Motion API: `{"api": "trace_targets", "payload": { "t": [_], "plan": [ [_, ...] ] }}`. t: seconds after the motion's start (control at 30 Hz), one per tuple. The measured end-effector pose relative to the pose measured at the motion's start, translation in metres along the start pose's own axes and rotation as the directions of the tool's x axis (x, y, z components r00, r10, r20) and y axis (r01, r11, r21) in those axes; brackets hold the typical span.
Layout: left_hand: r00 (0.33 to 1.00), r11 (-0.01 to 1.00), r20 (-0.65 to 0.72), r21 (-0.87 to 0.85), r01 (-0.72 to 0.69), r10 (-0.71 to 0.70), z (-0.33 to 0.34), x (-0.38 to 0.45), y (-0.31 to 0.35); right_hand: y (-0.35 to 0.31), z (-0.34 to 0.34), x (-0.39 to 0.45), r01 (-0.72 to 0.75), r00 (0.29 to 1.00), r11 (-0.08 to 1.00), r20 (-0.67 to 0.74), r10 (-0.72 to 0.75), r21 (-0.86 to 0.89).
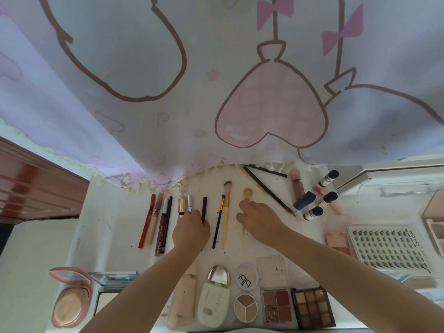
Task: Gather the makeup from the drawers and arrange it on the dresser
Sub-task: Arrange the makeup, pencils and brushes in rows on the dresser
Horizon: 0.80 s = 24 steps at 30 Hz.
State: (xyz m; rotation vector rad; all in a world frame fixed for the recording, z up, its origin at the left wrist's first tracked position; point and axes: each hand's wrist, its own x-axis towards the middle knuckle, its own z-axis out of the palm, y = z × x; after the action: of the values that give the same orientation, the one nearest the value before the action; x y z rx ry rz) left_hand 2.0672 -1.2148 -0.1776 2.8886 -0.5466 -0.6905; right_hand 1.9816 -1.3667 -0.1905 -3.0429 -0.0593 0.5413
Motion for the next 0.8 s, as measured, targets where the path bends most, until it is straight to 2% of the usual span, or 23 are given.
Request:
{"api": "trace_targets", "payload": {
  "t": [0.07, 0.13, 0.23, 0.3, 0.33, 0.4, 0.5, 0.63, 0.7, 0.8],
  "plan": [
    [0.999, 0.999, -0.012, 0.024, -0.040, 0.041, 0.000, -0.002, -0.001, -0.001, 0.003, 0.002, 0.033, 0.999, 0.999, -0.031, -0.032, 0.020],
    [0.997, 0.996, -0.023, 0.050, -0.075, 0.077, 0.000, -0.003, -0.002, -0.004, 0.001, 0.002, 0.065, 0.997, 0.997, 0.048, -0.067, 0.034],
    [0.990, 0.987, -0.032, 0.083, -0.136, 0.139, 0.001, -0.005, -0.001, 0.005, -0.002, 0.002, 0.141, 0.989, 0.990, -0.036, -0.140, 0.015],
    [0.982, 0.978, -0.005, 0.096, -0.186, 0.187, 0.003, -0.007, 0.003, 0.010, -0.006, 0.009, 0.048, 0.997, 0.991, -0.072, -0.039, 0.123],
    [0.979, 0.974, 0.016, 0.102, -0.203, 0.203, 0.004, -0.008, 0.005, 0.013, -0.008, 0.012, -0.044, 0.996, 0.991, -0.071, 0.053, 0.127],
    [0.976, 0.970, 0.062, 0.120, -0.213, 0.207, 0.005, -0.010, 0.011, 0.019, -0.015, 0.018, -0.138, 0.976, 0.972, -0.142, 0.166, 0.192],
    [0.975, 0.967, 0.126, 0.155, -0.202, 0.183, 0.006, -0.013, 0.019, 0.023, -0.021, 0.026, -0.274, 0.957, 0.946, -0.043, 0.286, 0.175],
    [0.972, 0.962, 0.150, 0.180, -0.206, 0.180, 0.001, -0.011, 0.025, 0.024, -0.022, 0.036, -0.348, 0.926, 0.914, -0.075, 0.370, 0.209],
    [0.970, 0.960, 0.163, 0.185, -0.210, 0.181, 0.000, -0.010, 0.026, 0.023, -0.021, 0.039, -0.403, 0.904, 0.883, -0.048, 0.426, 0.240],
    [0.959, 0.950, 0.201, 0.198, -0.242, 0.202, 0.000, -0.012, 0.029, 0.023, -0.020, 0.042, -0.502, 0.860, 0.818, 0.059, 0.507, 0.280]
  ]
}}
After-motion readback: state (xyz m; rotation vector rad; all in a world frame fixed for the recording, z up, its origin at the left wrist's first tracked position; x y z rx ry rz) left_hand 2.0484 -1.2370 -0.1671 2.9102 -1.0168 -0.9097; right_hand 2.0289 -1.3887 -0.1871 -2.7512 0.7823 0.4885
